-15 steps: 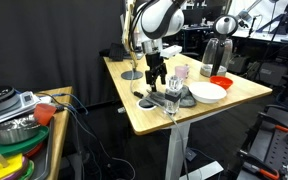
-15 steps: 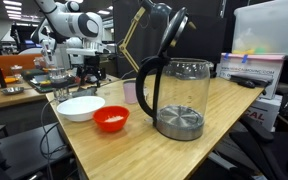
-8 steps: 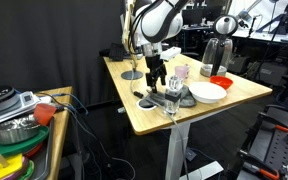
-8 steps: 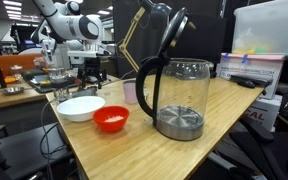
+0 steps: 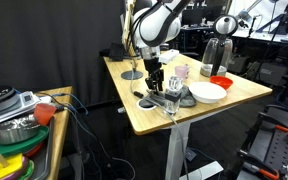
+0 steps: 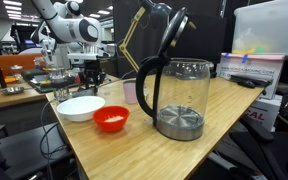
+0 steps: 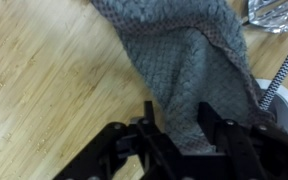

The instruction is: Fold the cloth on the table

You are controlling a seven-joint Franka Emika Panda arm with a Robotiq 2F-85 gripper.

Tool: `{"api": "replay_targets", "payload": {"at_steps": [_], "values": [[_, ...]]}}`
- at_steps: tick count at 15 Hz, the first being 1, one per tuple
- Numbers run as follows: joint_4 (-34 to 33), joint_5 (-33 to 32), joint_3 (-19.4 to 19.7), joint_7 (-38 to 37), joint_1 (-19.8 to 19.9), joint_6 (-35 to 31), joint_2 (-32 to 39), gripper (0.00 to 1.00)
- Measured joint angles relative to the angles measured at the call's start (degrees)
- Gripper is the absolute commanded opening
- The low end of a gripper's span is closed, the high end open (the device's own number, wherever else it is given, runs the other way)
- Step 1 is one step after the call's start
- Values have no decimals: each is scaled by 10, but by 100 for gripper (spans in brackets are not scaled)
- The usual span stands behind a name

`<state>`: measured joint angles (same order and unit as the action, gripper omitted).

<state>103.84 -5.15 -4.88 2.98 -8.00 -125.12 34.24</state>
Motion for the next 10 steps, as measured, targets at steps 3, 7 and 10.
{"api": "replay_targets", "payload": {"at_steps": [3,7,10], "values": [[-5,0,0,0,0,-1,5,33],[-14,-5,0,0,-1,-8,10,3],[-33,-24,1,0,-3,-11,16,0]]}}
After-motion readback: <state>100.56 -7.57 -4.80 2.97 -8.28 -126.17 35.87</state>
